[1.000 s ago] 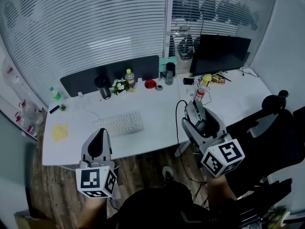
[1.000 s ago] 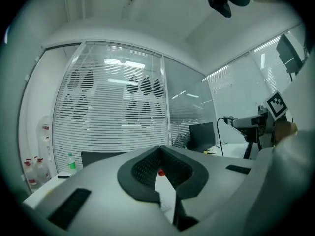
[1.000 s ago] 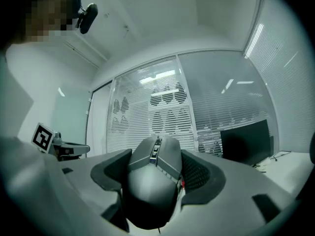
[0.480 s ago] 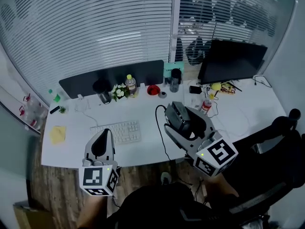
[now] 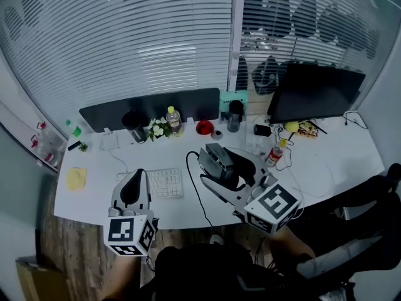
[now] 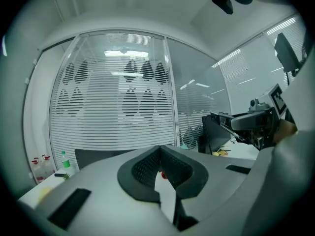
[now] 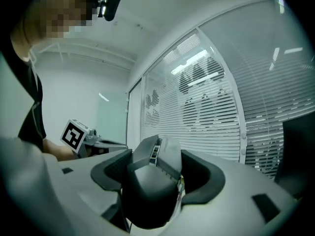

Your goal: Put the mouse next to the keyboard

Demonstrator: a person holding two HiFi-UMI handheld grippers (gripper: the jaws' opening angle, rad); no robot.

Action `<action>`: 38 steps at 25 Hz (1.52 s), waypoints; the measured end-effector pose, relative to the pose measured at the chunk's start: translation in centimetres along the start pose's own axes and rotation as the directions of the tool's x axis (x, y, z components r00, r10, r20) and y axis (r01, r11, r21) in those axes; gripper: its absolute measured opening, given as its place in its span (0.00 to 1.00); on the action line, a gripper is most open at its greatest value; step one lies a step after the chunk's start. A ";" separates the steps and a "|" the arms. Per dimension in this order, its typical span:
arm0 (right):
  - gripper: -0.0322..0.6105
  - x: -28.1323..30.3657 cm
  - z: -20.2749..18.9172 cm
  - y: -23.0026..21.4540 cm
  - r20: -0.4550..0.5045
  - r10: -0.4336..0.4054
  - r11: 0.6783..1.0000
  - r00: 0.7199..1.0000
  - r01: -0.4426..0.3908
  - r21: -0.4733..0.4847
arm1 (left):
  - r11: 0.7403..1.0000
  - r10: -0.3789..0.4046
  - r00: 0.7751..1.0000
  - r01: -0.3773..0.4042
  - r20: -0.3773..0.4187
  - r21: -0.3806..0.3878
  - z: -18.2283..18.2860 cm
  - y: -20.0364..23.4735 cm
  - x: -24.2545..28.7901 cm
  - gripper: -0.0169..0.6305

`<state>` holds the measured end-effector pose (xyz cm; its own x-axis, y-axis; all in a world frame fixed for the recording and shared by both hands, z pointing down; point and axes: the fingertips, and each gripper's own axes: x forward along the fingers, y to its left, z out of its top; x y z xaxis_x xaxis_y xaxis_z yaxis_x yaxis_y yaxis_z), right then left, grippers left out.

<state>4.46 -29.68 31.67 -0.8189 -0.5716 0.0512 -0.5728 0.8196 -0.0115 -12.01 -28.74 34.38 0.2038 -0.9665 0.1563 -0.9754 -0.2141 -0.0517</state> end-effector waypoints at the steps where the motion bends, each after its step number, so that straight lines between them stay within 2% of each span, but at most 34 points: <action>1: 0.53 0.4 -0.5 -0.4 -0.014 0.011 1.000 1.000 -0.011 -0.002 | 1.000 0.005 1.000 -0.005 -0.004 0.000 0.0 0.1 0.5 0.07; 3: 0.53 1.5 -1.6 -1.2 -0.043 0.026 1.000 0.999 -0.025 0.005 | 0.999 0.030 0.999 -0.030 -0.024 -0.011 -0.4 0.7 1.5 0.07; 6: 0.53 3.5 -3.3 -1.4 -0.087 0.049 0.999 0.995 -0.048 0.017 | 0.996 0.049 0.996 -0.055 -0.078 -0.076 -2.3 2.3 3.4 0.07; 8: 0.53 4.9 -4.5 -1.4 -0.115 0.052 0.999 0.992 -0.052 0.009 | 0.995 0.018 0.995 -0.028 -0.100 -0.099 -3.4 2.9 4.4 0.07; 12: 0.53 8.0 -6.7 -1.0 -0.165 0.048 0.999 0.985 -0.044 0.029 | 0.997 -0.025 0.992 0.016 -0.120 -0.077 -4.8 4.4 5.6 0.07; 15: 0.53 10.1 -8.2 -0.7 -0.194 0.041 0.999 0.980 -0.037 0.024 | 0.995 -0.057 0.989 0.045 -0.135 -0.087 -6.0 5.8 6.6 0.07; 21: 0.53 13.4 -12.1 -1.8 -0.264 -0.008 0.999 0.964 0.017 0.033 | 0.988 -0.135 0.977 0.119 -0.163 -0.100 -8.1 7.0 7.8 0.07; 25: 0.53 14.5 -15.7 -2.9 -0.324 -0.037 0.998 0.945 0.053 0.039 | 0.985 -0.144 0.972 0.121 -0.188 -0.124 -9.4 7.6 8.0 0.07; 30: 0.53 14.4 -20.2 -5.6 -0.385 -0.098 0.989 0.917 0.134 0.068 | 0.988 -0.118 0.974 0.096 -0.192 -0.120 -10.3 7.5 8.2 0.07; 38: 0.53 14.4 -28.0 -9.6 -0.492 -0.129 0.979 0.861 0.190 0.074 | 0.992 -0.110 0.953 0.087 -0.284 -0.095 -12.8 5.8 8.9 0.07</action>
<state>-0.86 -44.72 60.53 -0.6137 -0.5792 0.5366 -0.7187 0.6911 -0.0759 -16.92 -36.79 48.07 0.2781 -0.8567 0.4343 -0.9576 -0.2825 0.0560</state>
